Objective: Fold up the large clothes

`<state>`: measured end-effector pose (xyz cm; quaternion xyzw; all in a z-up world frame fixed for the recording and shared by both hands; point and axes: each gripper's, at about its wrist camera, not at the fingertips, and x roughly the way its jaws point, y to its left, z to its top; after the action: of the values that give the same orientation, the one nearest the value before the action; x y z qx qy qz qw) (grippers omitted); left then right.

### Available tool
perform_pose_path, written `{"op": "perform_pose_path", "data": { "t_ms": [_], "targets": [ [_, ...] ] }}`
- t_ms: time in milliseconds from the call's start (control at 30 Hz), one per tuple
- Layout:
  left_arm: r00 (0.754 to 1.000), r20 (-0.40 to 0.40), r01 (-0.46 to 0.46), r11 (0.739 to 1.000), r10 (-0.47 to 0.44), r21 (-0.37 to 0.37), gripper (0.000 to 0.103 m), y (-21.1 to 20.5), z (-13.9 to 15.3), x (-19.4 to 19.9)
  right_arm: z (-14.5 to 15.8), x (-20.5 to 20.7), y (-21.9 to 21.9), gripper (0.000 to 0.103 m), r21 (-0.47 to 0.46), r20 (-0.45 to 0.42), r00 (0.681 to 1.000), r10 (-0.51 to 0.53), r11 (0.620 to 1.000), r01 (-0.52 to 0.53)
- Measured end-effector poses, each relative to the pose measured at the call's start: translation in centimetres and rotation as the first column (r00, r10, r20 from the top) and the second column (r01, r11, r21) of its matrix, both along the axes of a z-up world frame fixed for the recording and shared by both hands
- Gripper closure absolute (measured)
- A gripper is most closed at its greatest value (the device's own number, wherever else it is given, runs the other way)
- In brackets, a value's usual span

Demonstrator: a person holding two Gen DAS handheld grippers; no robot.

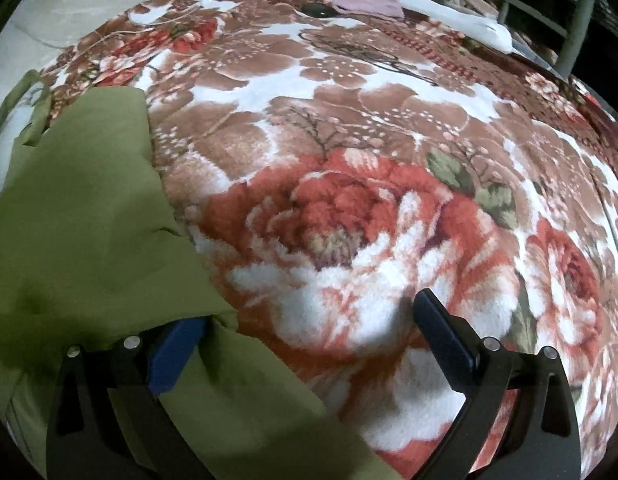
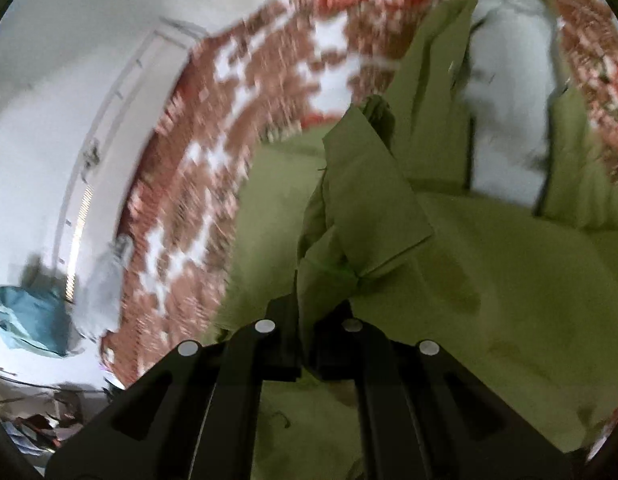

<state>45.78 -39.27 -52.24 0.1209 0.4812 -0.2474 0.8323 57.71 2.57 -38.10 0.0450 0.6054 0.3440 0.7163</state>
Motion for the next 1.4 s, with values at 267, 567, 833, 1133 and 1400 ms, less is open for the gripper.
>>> {"op": "perform_pose_path", "data": {
  "t_ms": [267,567,833,1133,1400],
  "targets": [
    [0.996,-0.086,0.027,0.999,-0.029,-0.033,0.005,1.1,1.0,-1.2,-7.4,-2.6,5.5,0.068,-0.151,-0.063,0.985,0.163,0.974,-0.171],
    [0.980,-0.195,0.014,0.987,-0.045,-0.159,0.005,4.6,3.6,-5.0,-7.1,-5.0,8.7,0.018,-0.049,-0.141,0.968,0.209,0.975,-0.218],
    [0.991,-0.123,-0.051,0.998,0.044,-0.048,0.005,12.1,5.9,-8.1,1.8,-6.0,7.9,0.016,-0.032,-0.034,0.955,0.294,0.955,-0.295],
    [0.933,0.031,-0.358,0.917,0.358,0.177,0.005,31.3,8.1,-5.1,4.9,1.8,-9.5,0.009,-0.368,0.289,0.949,0.124,0.930,-0.009],
    [0.714,-0.113,-0.696,0.718,0.691,-0.006,0.005,50.8,8.1,1.2,-4.8,3.1,-25.0,0.009,-0.507,0.233,0.953,-0.192,0.812,0.288]
  ]
}}
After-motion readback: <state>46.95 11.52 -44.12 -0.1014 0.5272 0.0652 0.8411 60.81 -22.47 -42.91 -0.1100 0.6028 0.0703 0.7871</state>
